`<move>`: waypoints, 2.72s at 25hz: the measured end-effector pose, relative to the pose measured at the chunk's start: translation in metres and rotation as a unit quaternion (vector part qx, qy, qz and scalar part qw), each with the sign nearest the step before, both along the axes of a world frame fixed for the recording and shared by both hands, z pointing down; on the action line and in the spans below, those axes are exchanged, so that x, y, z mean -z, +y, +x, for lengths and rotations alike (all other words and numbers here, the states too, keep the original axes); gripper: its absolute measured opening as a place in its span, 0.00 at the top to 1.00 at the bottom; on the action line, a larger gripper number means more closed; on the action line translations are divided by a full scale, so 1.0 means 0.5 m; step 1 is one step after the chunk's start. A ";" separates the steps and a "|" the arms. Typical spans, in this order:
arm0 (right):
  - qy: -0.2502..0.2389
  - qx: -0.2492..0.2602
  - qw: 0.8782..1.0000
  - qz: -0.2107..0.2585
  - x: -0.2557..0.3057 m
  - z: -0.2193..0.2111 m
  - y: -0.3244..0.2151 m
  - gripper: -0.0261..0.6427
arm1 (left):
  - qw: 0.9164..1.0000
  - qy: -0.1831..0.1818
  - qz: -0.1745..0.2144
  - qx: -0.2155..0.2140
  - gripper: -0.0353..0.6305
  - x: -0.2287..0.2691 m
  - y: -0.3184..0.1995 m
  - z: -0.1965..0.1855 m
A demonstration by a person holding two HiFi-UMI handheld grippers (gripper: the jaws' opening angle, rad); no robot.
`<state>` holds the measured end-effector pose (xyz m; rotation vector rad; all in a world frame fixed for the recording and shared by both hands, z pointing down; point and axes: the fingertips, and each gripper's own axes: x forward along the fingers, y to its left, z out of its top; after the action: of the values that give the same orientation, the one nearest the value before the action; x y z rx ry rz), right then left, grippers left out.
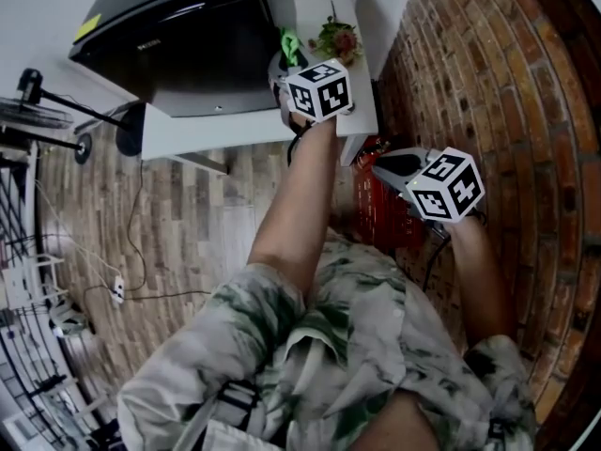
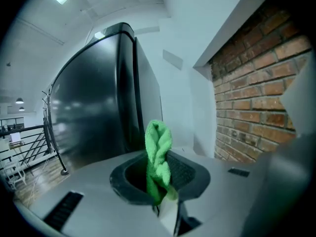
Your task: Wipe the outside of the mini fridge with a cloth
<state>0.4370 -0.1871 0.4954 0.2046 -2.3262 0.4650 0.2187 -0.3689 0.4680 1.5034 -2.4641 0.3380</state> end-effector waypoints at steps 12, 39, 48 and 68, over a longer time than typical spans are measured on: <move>0.015 -0.016 1.000 -0.018 -0.046 0.038 0.023 0.87 | 0.996 0.014 -0.090 -0.003 0.83 -0.220 0.037 0.000; -0.035 -0.047 0.998 0.019 -0.087 -0.016 0.085 0.89 | 0.982 0.023 -0.134 -0.133 0.83 -0.321 0.251 0.036; -0.082 -0.075 0.992 0.061 -0.045 -0.108 0.115 0.90 | 0.951 0.064 -0.103 -0.285 0.83 -0.230 0.399 0.045; -0.182 -0.141 0.969 0.085 0.051 -0.431 0.418 0.93 | 0.864 0.139 -0.033 -0.483 0.83 0.021 0.896 -0.293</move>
<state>0.2215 0.0221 0.4698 0.5812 -2.7134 0.4728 0.0720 0.0792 0.4577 2.4393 -1.2975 0.3184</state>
